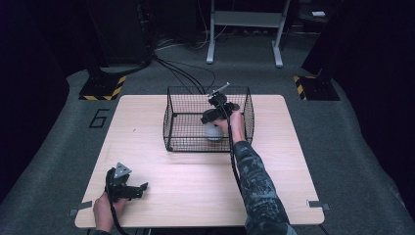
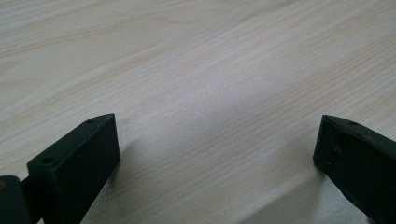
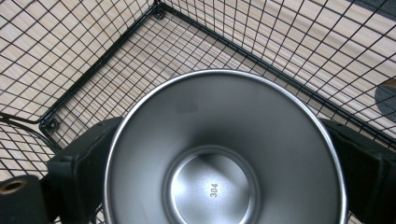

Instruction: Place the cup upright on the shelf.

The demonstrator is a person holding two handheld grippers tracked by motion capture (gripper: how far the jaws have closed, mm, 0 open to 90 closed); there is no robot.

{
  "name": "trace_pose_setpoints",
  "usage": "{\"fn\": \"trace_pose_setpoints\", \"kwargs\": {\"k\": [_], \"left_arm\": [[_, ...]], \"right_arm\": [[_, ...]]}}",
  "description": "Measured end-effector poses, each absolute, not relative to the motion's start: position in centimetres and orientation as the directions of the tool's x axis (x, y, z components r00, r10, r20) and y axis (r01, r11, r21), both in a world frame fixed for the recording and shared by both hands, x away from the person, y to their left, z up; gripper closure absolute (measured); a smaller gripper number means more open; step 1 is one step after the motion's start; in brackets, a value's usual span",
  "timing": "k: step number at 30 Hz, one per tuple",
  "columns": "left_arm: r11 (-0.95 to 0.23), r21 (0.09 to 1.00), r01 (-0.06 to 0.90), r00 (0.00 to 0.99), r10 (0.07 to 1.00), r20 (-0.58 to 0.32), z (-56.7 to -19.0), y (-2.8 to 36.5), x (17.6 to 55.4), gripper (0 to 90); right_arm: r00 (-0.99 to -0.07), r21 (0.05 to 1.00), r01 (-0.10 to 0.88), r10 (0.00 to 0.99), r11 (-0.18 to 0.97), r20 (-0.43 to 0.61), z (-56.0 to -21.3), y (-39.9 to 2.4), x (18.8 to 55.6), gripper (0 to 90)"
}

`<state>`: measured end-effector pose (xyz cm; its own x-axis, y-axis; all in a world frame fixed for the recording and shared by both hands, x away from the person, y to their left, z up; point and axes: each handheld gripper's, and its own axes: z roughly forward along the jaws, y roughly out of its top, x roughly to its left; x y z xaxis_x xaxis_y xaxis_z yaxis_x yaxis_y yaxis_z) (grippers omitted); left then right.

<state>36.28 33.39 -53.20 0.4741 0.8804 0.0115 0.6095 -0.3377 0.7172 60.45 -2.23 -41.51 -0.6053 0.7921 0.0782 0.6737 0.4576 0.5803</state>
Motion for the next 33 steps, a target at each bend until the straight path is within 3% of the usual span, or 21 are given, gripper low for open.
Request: {"fn": "trace_pose_setpoints", "kwargs": {"k": [21,33], "left_arm": [[-0.339,0.715,0.611,0.476,0.879,0.009,-53.2,33.4,36.3,0.4],[-0.326,0.726,0.606,0.466,0.885,0.008,-53.3,33.3,36.3,0.4]], "right_arm": [[-0.613,0.549,0.693,0.783,0.468,0.107,-42.2,-2.5,60.3,4.7],[-0.649,0.617,0.638,0.752,0.461,0.11,-39.8,-3.2,58.9,0.0]]}}
